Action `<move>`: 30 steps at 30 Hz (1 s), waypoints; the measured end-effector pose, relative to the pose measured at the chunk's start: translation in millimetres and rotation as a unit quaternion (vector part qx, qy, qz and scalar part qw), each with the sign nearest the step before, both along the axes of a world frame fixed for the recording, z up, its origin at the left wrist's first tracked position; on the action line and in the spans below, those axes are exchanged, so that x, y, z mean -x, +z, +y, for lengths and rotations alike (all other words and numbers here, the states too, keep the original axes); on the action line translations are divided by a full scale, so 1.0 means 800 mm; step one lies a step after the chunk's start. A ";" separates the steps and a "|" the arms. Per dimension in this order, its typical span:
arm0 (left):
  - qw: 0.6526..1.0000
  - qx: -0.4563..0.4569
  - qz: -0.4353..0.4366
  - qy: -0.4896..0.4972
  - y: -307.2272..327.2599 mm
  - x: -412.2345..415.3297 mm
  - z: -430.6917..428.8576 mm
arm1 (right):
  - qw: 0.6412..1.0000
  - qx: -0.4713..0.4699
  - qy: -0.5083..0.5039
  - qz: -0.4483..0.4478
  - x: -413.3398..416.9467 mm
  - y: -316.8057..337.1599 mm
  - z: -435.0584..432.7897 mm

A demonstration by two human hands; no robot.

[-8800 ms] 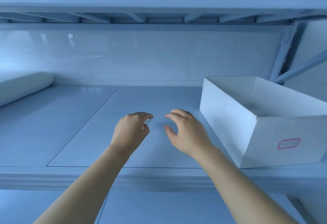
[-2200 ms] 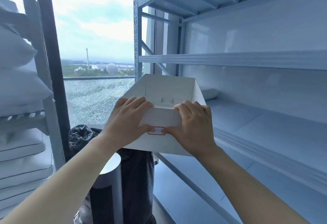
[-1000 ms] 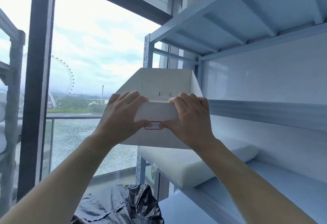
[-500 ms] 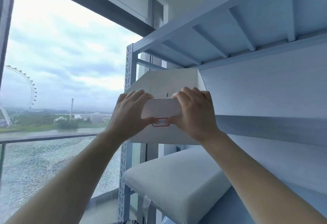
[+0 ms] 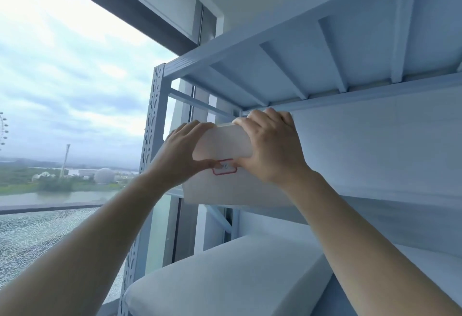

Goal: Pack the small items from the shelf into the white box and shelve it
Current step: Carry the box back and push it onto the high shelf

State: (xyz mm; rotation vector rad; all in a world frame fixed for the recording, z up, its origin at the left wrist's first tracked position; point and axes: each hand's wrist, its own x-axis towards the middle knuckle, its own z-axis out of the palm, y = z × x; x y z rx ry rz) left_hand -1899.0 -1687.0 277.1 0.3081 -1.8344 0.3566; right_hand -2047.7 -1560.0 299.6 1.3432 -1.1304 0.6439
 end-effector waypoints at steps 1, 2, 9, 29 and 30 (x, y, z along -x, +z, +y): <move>1.000 0.002 -0.004 -0.003 0.004 0.004 -0.004 | 1.000 0.002 -0.001 -0.002 0.007 0.004 -0.003; 1.000 0.006 -0.007 -0.007 0.008 0.009 -0.008 | 1.000 0.003 -0.004 -0.005 0.014 0.007 -0.005; 0.998 0.046 -0.052 -0.010 -0.006 0.059 -0.016 | 1.000 -0.020 0.000 -0.020 0.057 -0.006 -0.015; 0.999 0.037 0.006 0.026 -0.069 0.149 -0.061 | 0.989 -0.120 -0.086 0.025 0.101 -0.031 -0.066; 0.999 0.045 0.003 0.023 -0.069 0.148 -0.063 | 0.988 -0.125 -0.089 0.028 0.102 -0.032 -0.066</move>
